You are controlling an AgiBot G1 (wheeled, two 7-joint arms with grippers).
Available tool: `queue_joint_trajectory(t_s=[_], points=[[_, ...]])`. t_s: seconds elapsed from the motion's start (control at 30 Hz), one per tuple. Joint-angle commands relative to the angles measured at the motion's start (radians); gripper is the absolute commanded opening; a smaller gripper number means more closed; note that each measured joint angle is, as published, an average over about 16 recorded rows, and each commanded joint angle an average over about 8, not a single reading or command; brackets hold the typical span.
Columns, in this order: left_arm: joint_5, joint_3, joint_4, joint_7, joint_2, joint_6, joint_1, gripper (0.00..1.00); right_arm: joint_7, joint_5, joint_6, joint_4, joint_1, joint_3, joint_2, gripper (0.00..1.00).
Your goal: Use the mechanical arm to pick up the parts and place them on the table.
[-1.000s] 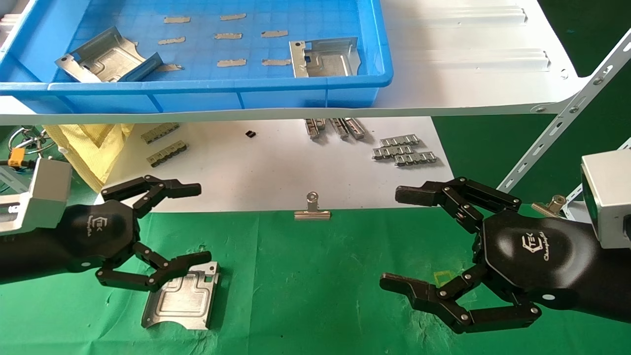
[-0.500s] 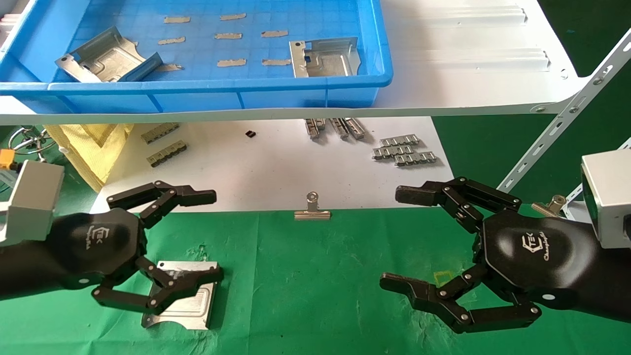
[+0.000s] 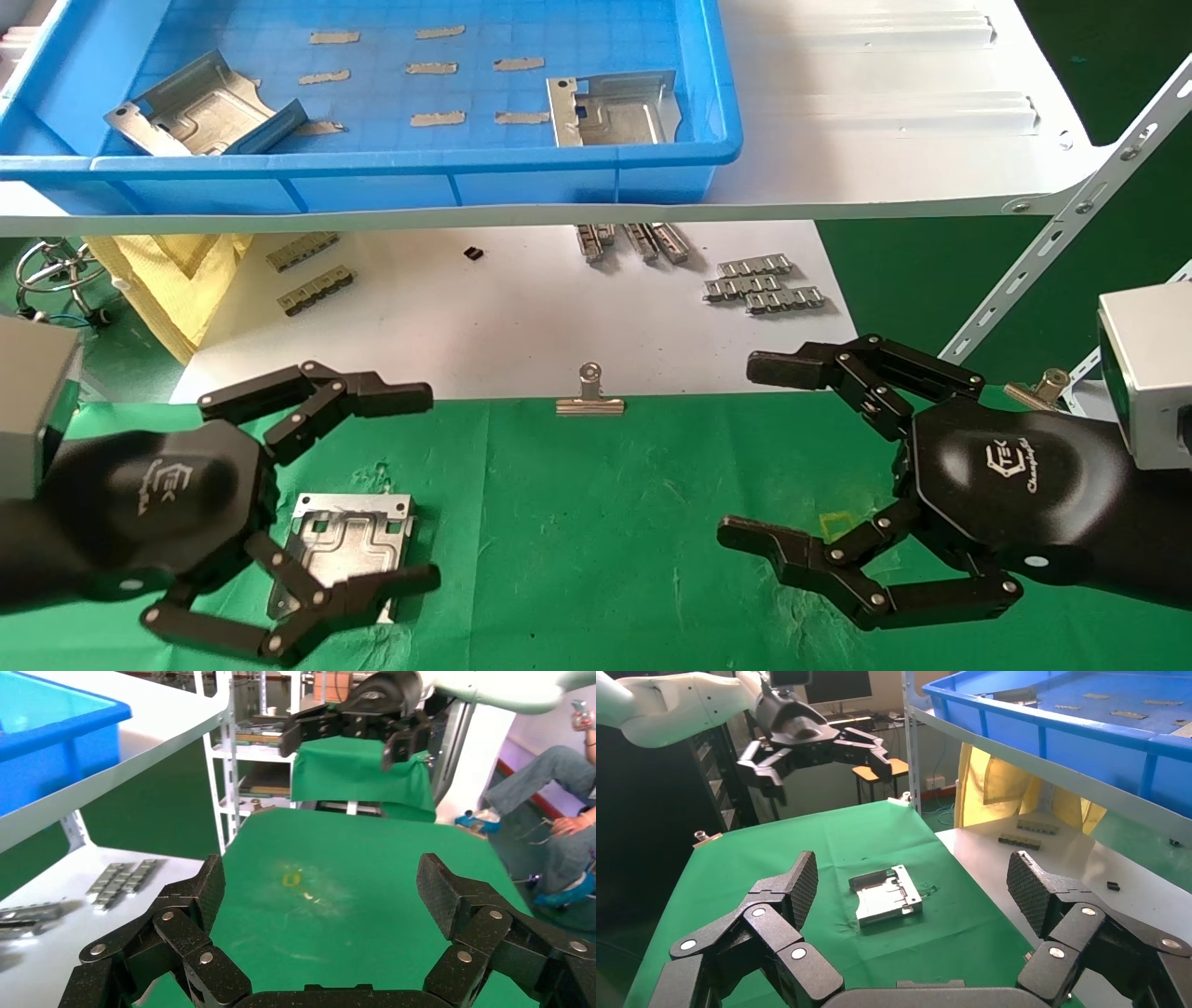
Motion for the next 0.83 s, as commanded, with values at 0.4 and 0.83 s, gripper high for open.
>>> queue_joint_trajectory(t_s=[0.4, 0.83], points=[[-0.008, -0.084, -0.128, -0.080, -0.013, -0.014, 0.069, 1.00, 0.000, 0.000, 0.000, 0.000, 0.000, 0.000, 0.000, 1.00], [-0.008, -0.072, -0.110, -0.073, -0.012, -0.013, 0.060, 1.00, 0.000, 0.000, 0.000, 0.000, 0.000, 0.000, 0.000, 1.00]])
